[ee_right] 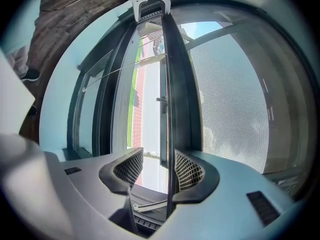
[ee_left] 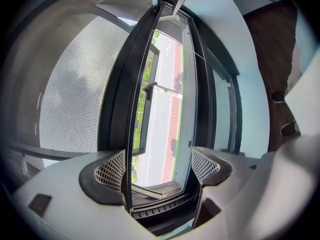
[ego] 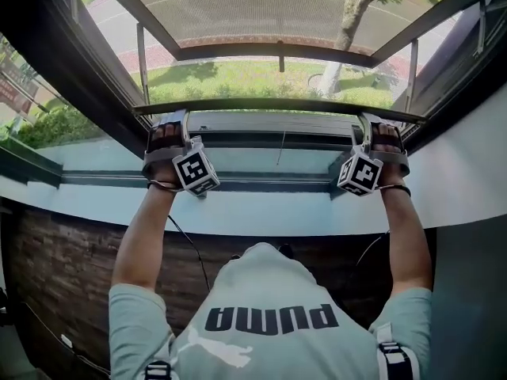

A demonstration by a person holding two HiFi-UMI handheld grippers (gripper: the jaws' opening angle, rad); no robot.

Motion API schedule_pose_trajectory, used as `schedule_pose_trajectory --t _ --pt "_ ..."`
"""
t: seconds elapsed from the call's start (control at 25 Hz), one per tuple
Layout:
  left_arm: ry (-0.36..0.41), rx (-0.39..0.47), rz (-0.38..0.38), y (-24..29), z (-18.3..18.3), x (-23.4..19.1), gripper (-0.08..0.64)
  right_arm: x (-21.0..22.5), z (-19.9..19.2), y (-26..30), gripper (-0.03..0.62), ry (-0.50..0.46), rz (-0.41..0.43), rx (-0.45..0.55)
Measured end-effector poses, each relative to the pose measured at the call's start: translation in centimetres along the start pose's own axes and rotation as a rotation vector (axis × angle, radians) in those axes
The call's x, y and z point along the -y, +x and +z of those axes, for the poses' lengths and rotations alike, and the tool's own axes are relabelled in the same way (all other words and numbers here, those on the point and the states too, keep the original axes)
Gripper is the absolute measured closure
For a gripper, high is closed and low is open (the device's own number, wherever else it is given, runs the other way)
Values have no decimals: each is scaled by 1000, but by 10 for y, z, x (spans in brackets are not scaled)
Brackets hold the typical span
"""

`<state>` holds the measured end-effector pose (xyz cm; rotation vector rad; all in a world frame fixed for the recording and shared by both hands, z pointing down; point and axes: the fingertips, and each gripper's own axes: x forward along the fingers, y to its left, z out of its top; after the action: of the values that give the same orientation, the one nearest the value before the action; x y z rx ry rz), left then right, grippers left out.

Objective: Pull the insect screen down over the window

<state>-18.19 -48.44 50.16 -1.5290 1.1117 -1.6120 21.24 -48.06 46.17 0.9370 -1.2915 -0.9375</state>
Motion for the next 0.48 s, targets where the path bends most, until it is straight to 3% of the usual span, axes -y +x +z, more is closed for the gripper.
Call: schedule_pose_trajectory --t 0.32,0.48 --pt "20 -25 -88 15 -7 44 155 -46 4 13 396 -27 69 -10" --pt "25 -30 -88 22 -5 54 153 -56 1 19 394 -16 76 -17"
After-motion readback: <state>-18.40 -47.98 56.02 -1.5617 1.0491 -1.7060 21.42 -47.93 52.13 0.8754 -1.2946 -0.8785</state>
